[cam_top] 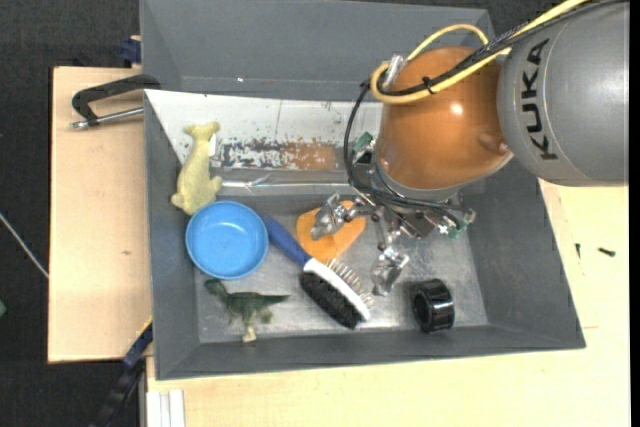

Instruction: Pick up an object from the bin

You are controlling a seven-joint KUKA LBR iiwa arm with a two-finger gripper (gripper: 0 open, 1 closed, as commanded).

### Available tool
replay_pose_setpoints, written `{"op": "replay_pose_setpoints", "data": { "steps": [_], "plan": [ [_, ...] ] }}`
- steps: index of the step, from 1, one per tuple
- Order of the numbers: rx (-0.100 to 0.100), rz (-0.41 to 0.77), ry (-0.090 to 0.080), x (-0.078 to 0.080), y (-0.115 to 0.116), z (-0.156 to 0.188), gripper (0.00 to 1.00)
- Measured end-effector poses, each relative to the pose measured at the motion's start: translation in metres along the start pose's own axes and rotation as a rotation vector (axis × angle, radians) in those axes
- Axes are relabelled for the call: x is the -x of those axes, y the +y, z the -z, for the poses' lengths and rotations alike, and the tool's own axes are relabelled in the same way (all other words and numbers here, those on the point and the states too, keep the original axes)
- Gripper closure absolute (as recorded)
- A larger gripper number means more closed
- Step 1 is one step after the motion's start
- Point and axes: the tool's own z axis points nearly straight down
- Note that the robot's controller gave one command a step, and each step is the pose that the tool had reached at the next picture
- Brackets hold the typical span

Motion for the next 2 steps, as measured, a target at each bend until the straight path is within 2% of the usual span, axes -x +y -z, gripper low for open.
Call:
{"op": "replay_pose_setpoints", "data": {
  "steps": [1, 2],
  "plan": [
    [-0.020, 0.413, -0.028, 0.0164, -0.0184, -0.0816, 0.00],
    [-0.032, 0.413, -0.047, 0.0222, -0.0194, -0.0782, 1.00]
  ]
}}
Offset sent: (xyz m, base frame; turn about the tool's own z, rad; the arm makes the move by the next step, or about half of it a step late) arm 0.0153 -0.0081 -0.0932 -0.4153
